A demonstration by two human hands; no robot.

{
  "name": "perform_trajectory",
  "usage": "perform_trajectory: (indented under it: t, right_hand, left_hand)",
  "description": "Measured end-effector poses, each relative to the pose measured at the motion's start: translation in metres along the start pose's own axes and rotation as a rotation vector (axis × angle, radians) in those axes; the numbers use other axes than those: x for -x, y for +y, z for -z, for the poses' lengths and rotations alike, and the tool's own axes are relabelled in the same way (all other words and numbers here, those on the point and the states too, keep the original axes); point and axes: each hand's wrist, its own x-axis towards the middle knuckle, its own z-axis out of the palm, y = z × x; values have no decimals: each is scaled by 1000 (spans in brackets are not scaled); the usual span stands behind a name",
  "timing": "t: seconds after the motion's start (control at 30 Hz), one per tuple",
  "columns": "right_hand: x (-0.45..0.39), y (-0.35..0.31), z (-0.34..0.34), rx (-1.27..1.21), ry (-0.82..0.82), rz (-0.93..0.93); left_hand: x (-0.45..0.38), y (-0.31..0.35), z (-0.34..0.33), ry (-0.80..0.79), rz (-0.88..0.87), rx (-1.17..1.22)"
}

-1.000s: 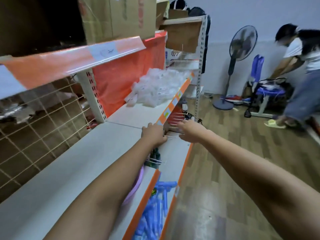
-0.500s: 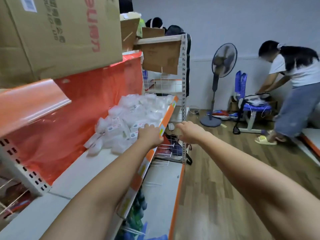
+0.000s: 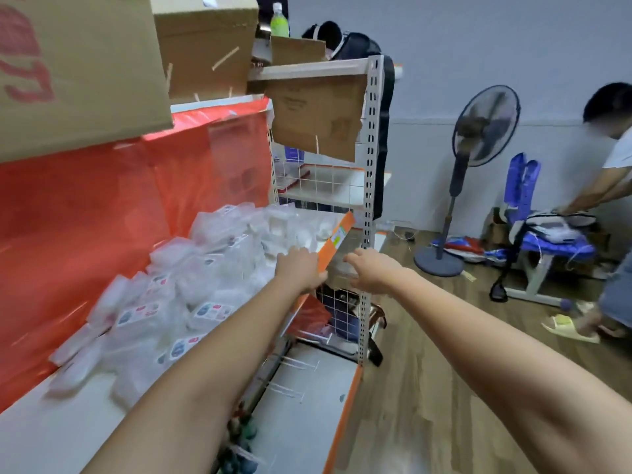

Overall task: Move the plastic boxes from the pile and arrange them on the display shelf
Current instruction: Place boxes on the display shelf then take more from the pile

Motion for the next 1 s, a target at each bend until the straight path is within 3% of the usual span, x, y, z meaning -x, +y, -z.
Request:
perform_trajectory:
  t: [0.27, 0.63, 0.77, 1.0]
  right_hand:
    - [-85, 57, -10, -8, -31, 138]
    - [-240, 64, -8, -75, -17, 277]
    - [-291, 65, -2, -76, -31, 318]
    - [-338, 53, -14, -193, -328, 354]
  left_hand:
    - [-88, 2, -3, 100, 73, 49]
    - [-207, -94, 7, 150, 246, 59]
    - [-242, -128, 1, 57, 282, 81]
    - [-281, -154, -10, -271, 140, 162]
